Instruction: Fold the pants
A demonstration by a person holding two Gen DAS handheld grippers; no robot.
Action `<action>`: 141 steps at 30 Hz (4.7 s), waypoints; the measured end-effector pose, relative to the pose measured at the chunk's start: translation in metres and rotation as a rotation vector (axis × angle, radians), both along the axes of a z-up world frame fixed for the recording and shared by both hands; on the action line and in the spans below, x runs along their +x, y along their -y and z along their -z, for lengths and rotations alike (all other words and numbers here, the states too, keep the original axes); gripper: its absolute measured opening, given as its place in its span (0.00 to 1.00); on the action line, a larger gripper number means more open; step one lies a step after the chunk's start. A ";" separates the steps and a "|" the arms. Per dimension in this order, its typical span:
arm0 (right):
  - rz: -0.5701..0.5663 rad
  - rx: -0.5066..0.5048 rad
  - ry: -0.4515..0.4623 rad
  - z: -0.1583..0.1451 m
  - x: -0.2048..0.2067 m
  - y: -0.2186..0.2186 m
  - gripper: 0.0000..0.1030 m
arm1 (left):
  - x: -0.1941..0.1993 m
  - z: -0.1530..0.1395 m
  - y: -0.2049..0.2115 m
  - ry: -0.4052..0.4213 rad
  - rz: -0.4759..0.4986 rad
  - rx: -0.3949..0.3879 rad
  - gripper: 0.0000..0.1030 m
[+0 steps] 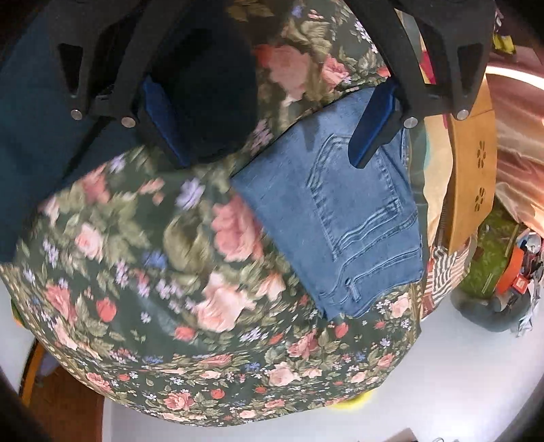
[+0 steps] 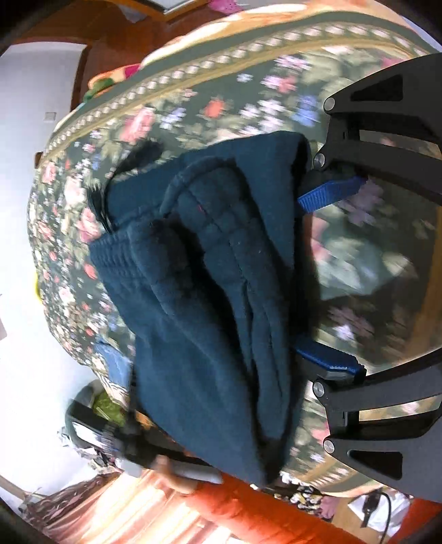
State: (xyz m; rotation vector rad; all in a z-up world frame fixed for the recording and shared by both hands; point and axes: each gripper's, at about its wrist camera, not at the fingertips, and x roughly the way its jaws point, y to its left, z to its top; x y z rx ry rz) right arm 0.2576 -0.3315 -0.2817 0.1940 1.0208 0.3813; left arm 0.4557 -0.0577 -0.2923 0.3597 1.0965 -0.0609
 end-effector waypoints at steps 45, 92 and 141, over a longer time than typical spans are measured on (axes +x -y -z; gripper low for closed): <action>-0.129 -0.002 0.095 -0.028 0.126 -0.043 0.63 | -0.057 -0.041 0.016 -0.118 0.076 -0.430 0.54; -0.168 -0.096 0.216 -0.072 0.090 -0.042 0.42 | -0.066 -0.108 0.046 0.119 0.188 -0.246 0.48; -0.114 0.082 -0.056 0.018 0.058 -0.014 0.78 | -0.072 -0.020 0.027 -0.221 0.099 -0.384 0.83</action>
